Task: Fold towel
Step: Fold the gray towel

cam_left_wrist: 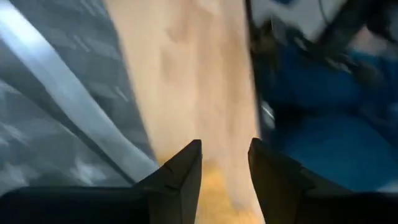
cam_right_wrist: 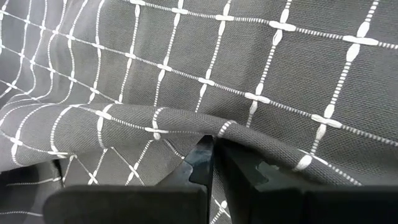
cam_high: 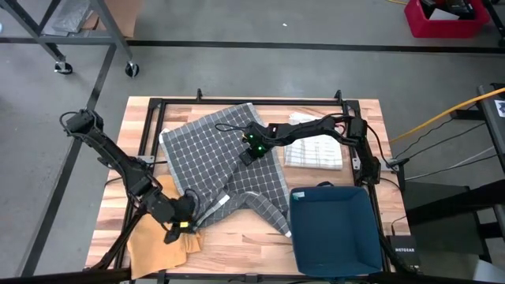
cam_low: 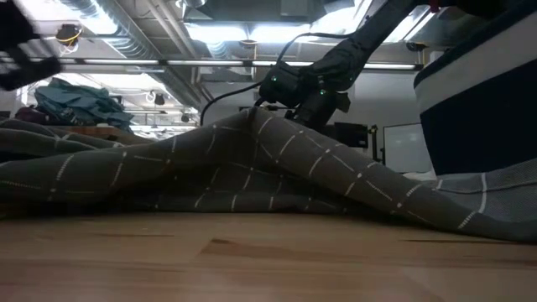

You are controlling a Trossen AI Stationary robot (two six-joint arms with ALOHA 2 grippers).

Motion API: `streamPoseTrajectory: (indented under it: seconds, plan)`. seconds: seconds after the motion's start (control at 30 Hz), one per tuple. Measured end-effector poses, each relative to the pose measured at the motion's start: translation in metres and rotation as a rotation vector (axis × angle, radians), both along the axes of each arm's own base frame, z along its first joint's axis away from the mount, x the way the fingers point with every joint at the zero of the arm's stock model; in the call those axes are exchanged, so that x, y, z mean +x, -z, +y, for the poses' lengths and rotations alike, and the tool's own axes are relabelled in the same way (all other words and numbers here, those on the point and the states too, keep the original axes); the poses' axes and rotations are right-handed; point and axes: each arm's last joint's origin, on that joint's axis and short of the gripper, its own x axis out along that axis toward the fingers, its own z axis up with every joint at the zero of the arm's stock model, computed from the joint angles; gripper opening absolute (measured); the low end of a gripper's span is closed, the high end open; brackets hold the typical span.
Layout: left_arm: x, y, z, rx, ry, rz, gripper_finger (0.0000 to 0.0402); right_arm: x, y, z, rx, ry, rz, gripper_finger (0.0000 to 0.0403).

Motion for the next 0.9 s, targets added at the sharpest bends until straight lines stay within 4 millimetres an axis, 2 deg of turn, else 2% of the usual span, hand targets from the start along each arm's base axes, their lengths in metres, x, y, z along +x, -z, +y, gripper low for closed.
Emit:
streamPoseTrajectory:
  seconds: [0.17, 0.53, 0.73, 0.9]
  plan:
    - [0.012, 0.003, 0.013, 0.202, -0.128, -0.102, 0.012, 0.003, -0.001, 0.0, 0.006, -0.009, -0.038, 0.0033]
    - [0.053, 0.034, 0.033, 0.357, -0.202, -0.084, 0.0142, 0.003, -0.002, 0.0, 0.011, -0.014, -0.043, 0.0033]
    - [0.065, 0.045, 0.041, 0.345, -0.269, -0.063, 0.015, 0.003, -0.002, 0.0, 0.011, -0.013, -0.045, 0.0033]
    - [0.068, 0.05, 0.042, 0.35, -0.27, -0.047, 0.015, 0.003, -0.002, 0.0, 0.01, -0.014, -0.045, 0.0033]
